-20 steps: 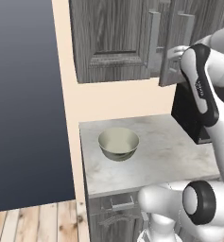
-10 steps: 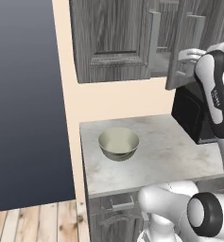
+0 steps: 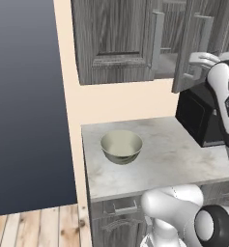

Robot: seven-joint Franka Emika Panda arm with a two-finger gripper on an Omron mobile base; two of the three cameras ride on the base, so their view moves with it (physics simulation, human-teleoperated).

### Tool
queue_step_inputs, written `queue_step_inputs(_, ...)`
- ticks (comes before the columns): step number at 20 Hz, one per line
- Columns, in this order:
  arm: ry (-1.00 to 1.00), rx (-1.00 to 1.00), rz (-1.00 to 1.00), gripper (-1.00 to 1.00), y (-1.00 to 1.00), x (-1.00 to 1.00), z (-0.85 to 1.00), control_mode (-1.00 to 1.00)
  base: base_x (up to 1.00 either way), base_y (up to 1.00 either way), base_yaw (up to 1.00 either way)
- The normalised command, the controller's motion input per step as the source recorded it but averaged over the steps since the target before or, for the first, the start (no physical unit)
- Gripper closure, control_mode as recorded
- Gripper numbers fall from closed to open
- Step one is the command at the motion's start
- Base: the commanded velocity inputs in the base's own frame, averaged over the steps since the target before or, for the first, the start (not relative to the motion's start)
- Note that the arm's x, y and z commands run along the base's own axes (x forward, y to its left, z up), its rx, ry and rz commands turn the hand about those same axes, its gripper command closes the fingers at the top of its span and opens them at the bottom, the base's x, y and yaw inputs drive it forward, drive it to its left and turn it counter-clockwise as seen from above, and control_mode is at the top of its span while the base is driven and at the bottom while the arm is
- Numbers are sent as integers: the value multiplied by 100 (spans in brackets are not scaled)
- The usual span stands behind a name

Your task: Open the cabinet and setup a tea strainer by placing it in the bowl upright.

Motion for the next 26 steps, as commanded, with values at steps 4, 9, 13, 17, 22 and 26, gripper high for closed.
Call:
queue_step_inputs(4, -9, 16, 0, 100, -47, -11, 12, -100, 0, 0, 0)
queue_step_inputs(9, -3, 13, 4, 100, -46, -8, 16, -100, 0, 0, 0)
queue_step_inputs(13, 0, 6, 11, 100, -43, -28, 19, -100, 0, 0, 0)
queue_step_inputs(17, 3, -3, 3, 100, -42, -33, 62, -100, 0, 0, 0)
queue_step_inputs(22, 1, -2, 2, 100, -55, -47, 46, -100, 0, 0, 0)
queue_step_inputs(26, 0, -2, 2, 100, -65, -53, 19, -100, 0, 0, 0)
